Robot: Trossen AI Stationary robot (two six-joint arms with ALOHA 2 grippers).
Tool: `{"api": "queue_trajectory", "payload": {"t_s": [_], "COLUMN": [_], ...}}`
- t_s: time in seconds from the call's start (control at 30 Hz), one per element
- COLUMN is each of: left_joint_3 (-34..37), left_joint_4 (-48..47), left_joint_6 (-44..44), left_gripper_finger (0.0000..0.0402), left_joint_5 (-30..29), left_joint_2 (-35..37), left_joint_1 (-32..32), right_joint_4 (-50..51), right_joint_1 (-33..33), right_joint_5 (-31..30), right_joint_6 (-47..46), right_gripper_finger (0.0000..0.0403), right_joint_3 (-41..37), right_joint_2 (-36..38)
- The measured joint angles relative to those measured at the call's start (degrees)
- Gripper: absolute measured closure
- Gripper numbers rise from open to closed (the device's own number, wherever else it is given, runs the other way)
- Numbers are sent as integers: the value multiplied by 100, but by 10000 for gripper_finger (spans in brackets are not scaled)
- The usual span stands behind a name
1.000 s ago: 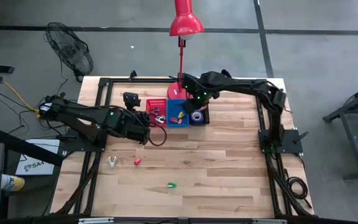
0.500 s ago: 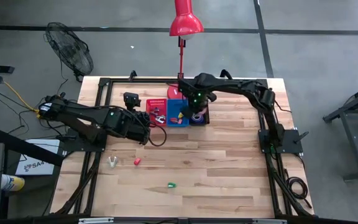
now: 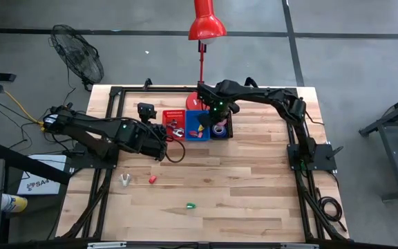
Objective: Pick and place Stapler, Stapler remover, tape
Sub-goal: Put the pink tape into the black basket
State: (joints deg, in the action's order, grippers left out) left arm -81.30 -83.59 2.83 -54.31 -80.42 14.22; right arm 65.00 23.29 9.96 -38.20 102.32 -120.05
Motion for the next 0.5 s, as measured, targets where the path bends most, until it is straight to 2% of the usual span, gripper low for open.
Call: {"api": "queue_trajectory", "payload": {"t_s": [0.5], "left_joint_3": [0], "left_joint_4": [0], "left_joint_6": [46], "left_gripper_finger": [144], "left_joint_5": [262], "left_joint_2": [0], "left_joint_1": [0], "right_joint_4": [-40], "right_joint_1": [-84], "right_joint_5": [-105], "right_joint_6": [-61], "right_gripper_finger": [343], "right_joint_3": [0], "right_joint_2": [0]}}
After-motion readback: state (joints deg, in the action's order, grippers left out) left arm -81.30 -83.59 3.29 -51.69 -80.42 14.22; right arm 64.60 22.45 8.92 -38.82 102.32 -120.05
